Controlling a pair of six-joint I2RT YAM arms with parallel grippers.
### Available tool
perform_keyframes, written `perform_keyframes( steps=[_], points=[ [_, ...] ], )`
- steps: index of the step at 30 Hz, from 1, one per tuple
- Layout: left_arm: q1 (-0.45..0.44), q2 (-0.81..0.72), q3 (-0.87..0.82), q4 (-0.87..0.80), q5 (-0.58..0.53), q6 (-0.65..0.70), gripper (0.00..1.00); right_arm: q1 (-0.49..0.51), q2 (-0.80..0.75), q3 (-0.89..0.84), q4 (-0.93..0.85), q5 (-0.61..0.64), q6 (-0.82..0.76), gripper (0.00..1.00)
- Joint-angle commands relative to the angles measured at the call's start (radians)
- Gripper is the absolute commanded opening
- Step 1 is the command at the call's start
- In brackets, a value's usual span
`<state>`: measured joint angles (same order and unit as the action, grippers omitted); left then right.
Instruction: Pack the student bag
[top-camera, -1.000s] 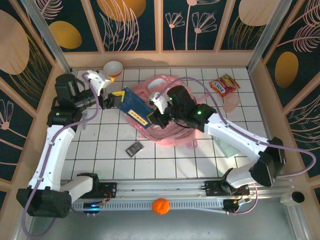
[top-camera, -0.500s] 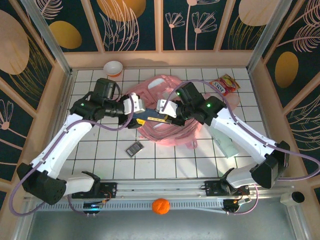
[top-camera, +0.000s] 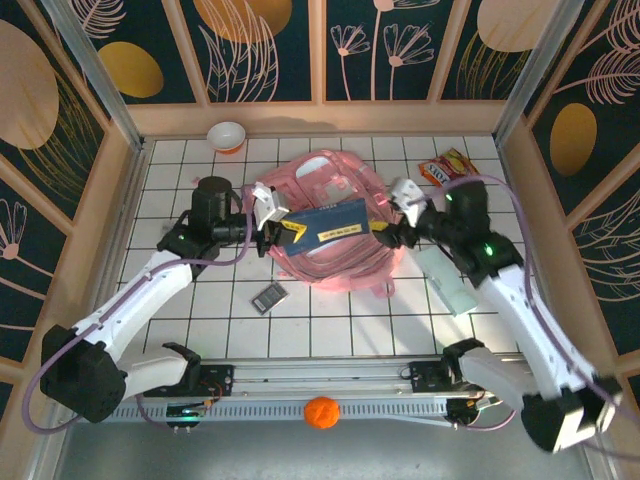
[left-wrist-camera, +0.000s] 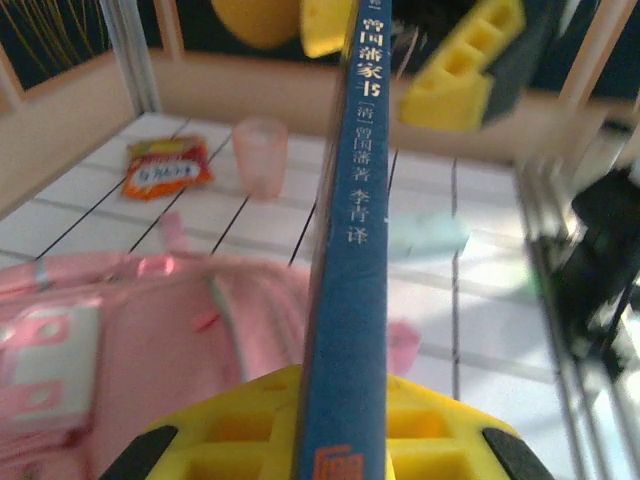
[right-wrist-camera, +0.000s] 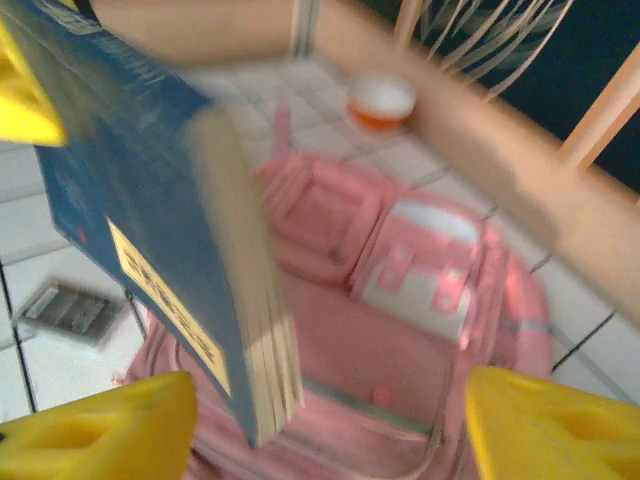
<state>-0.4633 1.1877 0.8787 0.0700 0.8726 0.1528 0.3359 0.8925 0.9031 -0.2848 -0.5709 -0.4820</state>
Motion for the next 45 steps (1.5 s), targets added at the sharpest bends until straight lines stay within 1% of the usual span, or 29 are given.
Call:
perform_keyframes(
  steps=[1, 3, 5, 8, 10, 12, 15, 18, 19, 20, 21, 22, 23, 24, 25, 26, 27, 28, 29, 30, 31, 32, 35, 38, 41, 43, 45],
  points=[
    [-0.003, -0.026, -0.047, 0.552, 0.111, -0.432, 0.0, -0.05, -0.113, -0.151, 0.406, -0.196, 0.357, 0.78],
    [-0.003, -0.032, -0.044, 0.575, 0.092, -0.469, 0.0, -0.065, -0.145, -0.217, 0.523, -0.271, 0.491, 0.79],
    [-0.003, -0.031, -0.037, 0.595, 0.092, -0.501, 0.0, -0.066, -0.156, -0.283, 0.673, -0.325, 0.642, 0.86],
    [-0.006, -0.016, -0.043, 0.714, 0.108, -0.599, 0.0, -0.058, -0.14, -0.339, 0.854, -0.341, 0.808, 0.87],
    [-0.018, -0.007, -0.043, 0.747, 0.127, -0.618, 0.0, -0.039, -0.113, -0.335, 0.911, -0.336, 0.86, 0.86],
    [-0.037, -0.005, -0.043, 0.756, 0.132, -0.603, 0.0, -0.003, -0.078, -0.31, 0.924, -0.325, 0.884, 0.86],
    [-0.06, 0.005, -0.038, 0.791, 0.13, -0.61, 0.0, 0.079, -0.025, -0.27, 0.939, -0.317, 0.887, 0.87],
    [-0.072, 0.027, -0.038, 0.853, 0.126, -0.659, 0.0, 0.131, 0.011, -0.26, 0.997, -0.322, 0.899, 0.85],
    [-0.077, 0.034, -0.037, 0.868, 0.126, -0.671, 0.0, 0.136, 0.018, -0.266, 1.03, -0.327, 0.915, 0.81],
    [-0.081, 0.038, -0.037, 0.873, 0.123, -0.677, 0.0, 0.133, 0.019, -0.273, 1.065, -0.334, 0.932, 0.75],
    [-0.083, 0.039, -0.04, 0.871, 0.121, -0.677, 0.0, 0.13, 0.017, -0.28, 1.088, -0.34, 0.939, 0.65],
    [-0.082, 0.037, -0.041, 0.856, 0.119, -0.663, 0.01, 0.126, 0.007, -0.289, 1.105, -0.342, 0.938, 0.51],
    [-0.082, 0.033, -0.043, 0.818, 0.11, -0.634, 0.05, 0.121, -0.005, -0.297, 1.11, -0.338, 0.934, 0.35],
    [-0.083, 0.027, -0.042, 0.779, 0.103, -0.602, 0.1, 0.114, -0.018, -0.303, 1.111, -0.334, 0.927, 0.19],
    [-0.083, 0.02, -0.037, 0.722, 0.1, -0.557, 0.18, 0.104, -0.039, -0.311, 1.101, -0.324, 0.914, 0.03],
    [-0.083, 0.011, -0.025, 0.647, 0.097, -0.496, 0.26, 0.092, -0.062, -0.318, 1.08, -0.311, 0.893, 0.0],
    [-0.082, 0.005, -0.015, 0.579, 0.092, -0.449, 0.33, 0.081, -0.084, -0.32, 1.052, -0.307, 0.873, 0.0],
    [-0.083, -0.004, 0.0, 0.508, 0.092, -0.392, 0.43, 0.067, -0.106, -0.315, 1.0, -0.307, 0.836, 0.0],
    [-0.082, -0.014, 0.027, 0.396, 0.078, -0.292, 0.55, 0.055, -0.123, -0.297, 0.901, -0.304, 0.777, 0.0],
    [-0.083, -0.023, 0.058, 0.281, 0.053, -0.195, 0.63, 0.049, -0.135, -0.26, 0.764, -0.293, 0.689, 0.0],
    [-0.083, -0.032, 0.086, 0.167, 0.013, -0.097, 0.71, 0.048, -0.143, -0.207, 0.581, -0.259, 0.575, 0.0],
    [-0.082, -0.038, 0.133, 0.059, -0.031, 0.002, 0.75, 0.049, -0.139, -0.152, 0.406, -0.227, 0.443, 0.0],
    [-0.083, -0.028, 0.212, -0.152, -0.117, 0.216, 0.78, 0.054, -0.083, -0.017, 0.008, -0.114, 0.146, 0.0],
    [-0.085, 0.009, 0.274, -0.282, -0.129, 0.339, 0.78, 0.094, -0.004, 0.088, -0.229, -0.012, -0.056, 0.0],
    [-0.1, 0.038, 0.297, -0.344, -0.137, 0.407, 0.79, 0.166, 0.06, 0.148, -0.346, 0.102, -0.166, 0.0],
    [-0.116, 0.053, 0.302, -0.36, -0.134, 0.426, 0.79, 0.195, 0.09, 0.172, -0.374, 0.13, -0.208, 0.0],
    [-0.137, 0.069, 0.307, -0.37, -0.124, 0.436, 0.79, 0.206, 0.115, 0.189, -0.38, 0.125, -0.233, 0.0]
  ],
)
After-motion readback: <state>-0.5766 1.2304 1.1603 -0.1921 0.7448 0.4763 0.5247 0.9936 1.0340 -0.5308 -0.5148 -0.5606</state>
